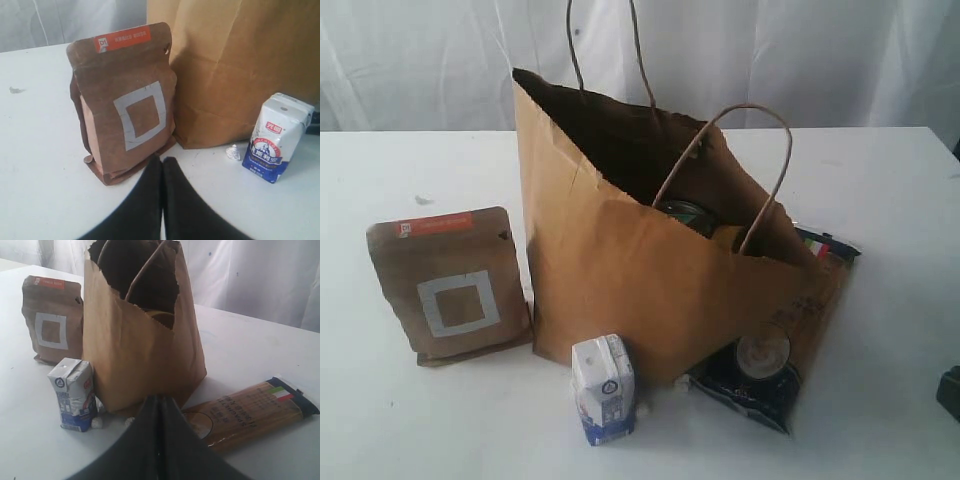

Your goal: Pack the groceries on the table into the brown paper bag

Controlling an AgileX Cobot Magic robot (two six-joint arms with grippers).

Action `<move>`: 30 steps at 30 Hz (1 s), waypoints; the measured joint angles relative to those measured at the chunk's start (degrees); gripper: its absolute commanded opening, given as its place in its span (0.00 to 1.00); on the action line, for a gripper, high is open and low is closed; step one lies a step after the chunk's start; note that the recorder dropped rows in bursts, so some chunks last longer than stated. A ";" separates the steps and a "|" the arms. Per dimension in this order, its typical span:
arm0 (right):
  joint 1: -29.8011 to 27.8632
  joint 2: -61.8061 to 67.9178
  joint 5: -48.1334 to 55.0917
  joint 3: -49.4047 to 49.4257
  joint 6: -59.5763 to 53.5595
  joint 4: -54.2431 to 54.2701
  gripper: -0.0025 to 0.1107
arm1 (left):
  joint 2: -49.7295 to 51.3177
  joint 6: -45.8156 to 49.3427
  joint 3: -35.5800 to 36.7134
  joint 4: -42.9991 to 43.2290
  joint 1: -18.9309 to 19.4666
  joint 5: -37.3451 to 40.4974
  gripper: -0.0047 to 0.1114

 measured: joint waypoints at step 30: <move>0.00 0.00 -24.42 0.00 9.97 15.49 0.02 | -0.22 -0.24 0.00 0.17 -0.01 0.00 0.05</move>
